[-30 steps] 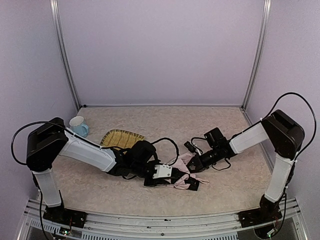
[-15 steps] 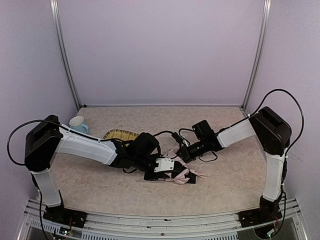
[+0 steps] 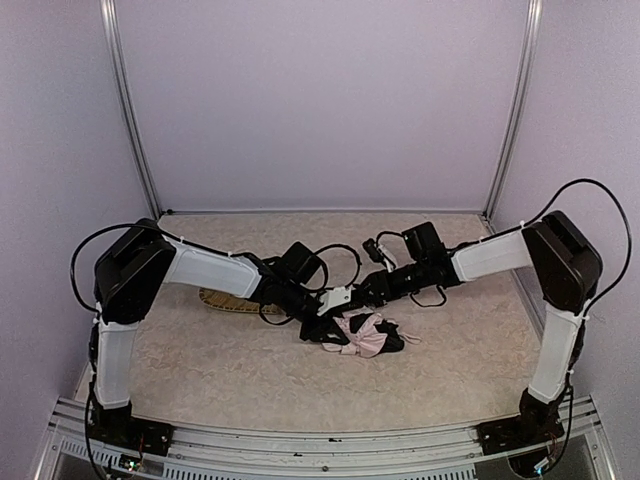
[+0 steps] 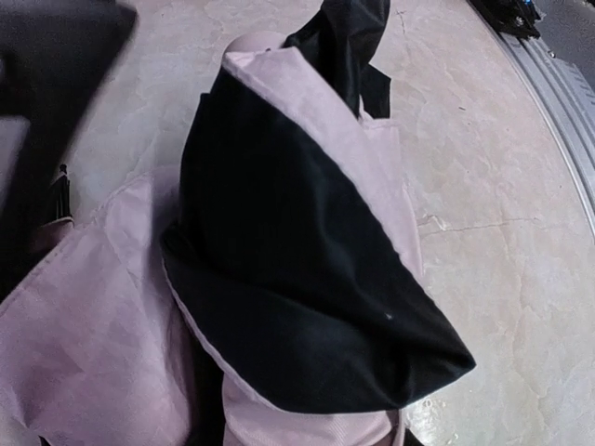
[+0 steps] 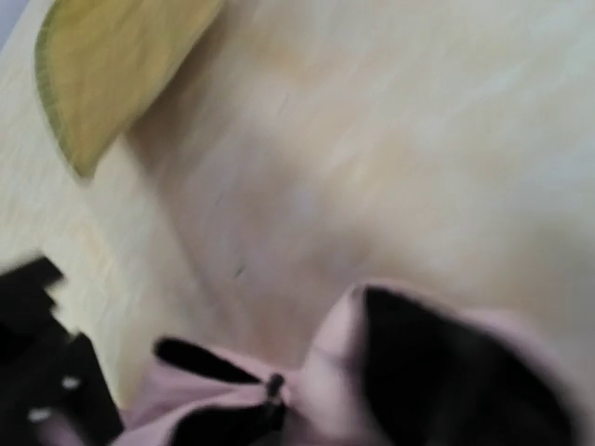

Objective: Put away the umbrella

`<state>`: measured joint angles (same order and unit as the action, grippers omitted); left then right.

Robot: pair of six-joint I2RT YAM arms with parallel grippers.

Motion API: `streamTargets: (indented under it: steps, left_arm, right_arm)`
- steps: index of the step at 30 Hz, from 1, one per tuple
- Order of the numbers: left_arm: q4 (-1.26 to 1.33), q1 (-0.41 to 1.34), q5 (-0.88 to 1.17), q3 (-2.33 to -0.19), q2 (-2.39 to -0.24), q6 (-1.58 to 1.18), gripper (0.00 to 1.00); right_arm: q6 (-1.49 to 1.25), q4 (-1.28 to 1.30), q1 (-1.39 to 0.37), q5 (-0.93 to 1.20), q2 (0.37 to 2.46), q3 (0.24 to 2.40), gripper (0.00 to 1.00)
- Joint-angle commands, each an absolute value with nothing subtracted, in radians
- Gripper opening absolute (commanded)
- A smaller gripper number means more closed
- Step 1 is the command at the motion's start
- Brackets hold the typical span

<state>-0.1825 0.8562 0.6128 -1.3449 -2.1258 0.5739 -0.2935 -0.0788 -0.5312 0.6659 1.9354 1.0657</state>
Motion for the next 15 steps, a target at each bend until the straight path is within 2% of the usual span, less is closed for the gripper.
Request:
streamTargets:
  steps: [1, 6, 10, 12, 15]
  left_arm:
    - [-0.546, 0.856, 0.7, -1.321, -2.278, 0.543, 0.0]
    - [-0.621, 0.84, 0.742, -1.384, -2.356, 0.536, 0.0]
    - [-0.654, 0.834, 0.755, -1.405, -2.377, 0.539, 0.0]
    - [-0.676, 0.832, 0.763, -1.418, -2.386, 0.544, 0.0]
    - [-0.708, 0.831, 0.77, -1.442, -2.406, 0.548, 0.0]
  right_arm:
    - [-0.147, 0.038, -0.5, 0.479, 1.741, 1.041, 0.61]
    - [0.025, 0.111, -0.517, 0.373, 1.533, 0.948, 0.67]
    - [0.277, 0.079, -0.648, 0.306, 1.322, 0.805, 0.69]
    - [0.409, 0.059, -0.735, 0.255, 1.25, 0.743, 0.77]
    - [0.512, 0.024, -0.857, 0.168, 1.216, 0.683, 0.99]
